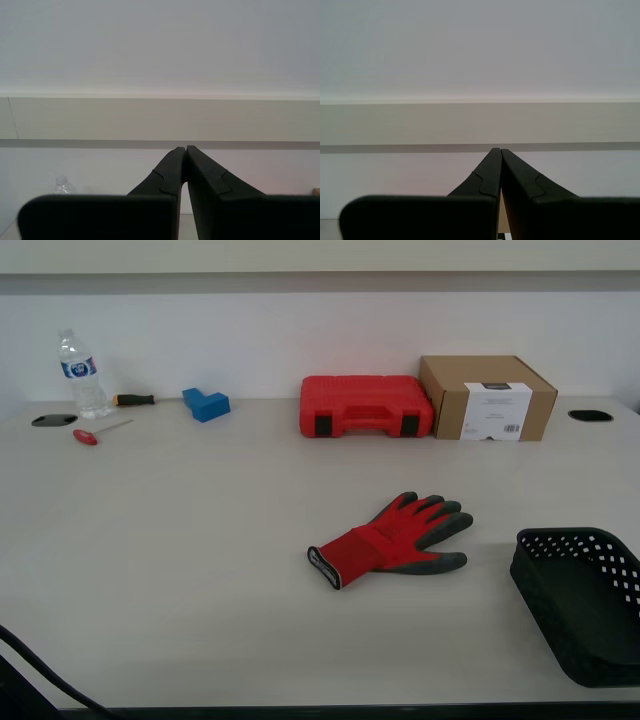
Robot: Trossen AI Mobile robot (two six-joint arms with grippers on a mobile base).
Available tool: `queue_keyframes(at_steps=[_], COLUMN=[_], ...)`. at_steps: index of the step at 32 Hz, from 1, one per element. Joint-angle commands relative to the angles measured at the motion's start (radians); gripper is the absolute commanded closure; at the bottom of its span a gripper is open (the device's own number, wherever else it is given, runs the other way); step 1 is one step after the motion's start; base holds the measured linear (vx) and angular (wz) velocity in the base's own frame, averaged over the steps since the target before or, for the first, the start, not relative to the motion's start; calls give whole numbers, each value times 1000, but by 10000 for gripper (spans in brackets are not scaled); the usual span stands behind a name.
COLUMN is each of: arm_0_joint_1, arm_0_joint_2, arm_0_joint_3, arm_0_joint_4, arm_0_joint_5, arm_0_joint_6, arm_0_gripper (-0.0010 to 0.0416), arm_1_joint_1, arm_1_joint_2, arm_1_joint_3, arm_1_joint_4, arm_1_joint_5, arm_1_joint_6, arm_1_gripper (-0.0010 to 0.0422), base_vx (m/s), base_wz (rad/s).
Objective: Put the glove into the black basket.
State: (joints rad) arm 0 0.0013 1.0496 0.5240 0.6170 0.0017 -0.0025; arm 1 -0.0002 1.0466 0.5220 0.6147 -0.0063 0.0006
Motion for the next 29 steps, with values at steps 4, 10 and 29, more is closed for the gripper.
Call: queue_keyframes(at_steps=[4, 10, 29], arm_0_joint_1=[2, 13, 150], arm_0_joint_2=[0, 0, 115], arm_0_joint_3=[0, 0, 0], arm_0_joint_4=[-49, -214, -633], arm_0_joint_5=[-52, -140, -261], arm_0_joint_6=[46, 116, 269], arm_0_gripper=[405, 405, 405], arm_1_joint_1=[0, 0, 0], arm_1_joint_2=[0, 0, 0], arm_1_joint_3=[2, 2, 2], arm_1_joint_4=[3, 3, 2], arm_1_joint_5=[-1, -1, -1], arm_1_joint_6=[0, 0, 0], arm_1_gripper=[412, 412, 412], base_vx=[0, 0, 0], base_wz=[0, 0, 0])
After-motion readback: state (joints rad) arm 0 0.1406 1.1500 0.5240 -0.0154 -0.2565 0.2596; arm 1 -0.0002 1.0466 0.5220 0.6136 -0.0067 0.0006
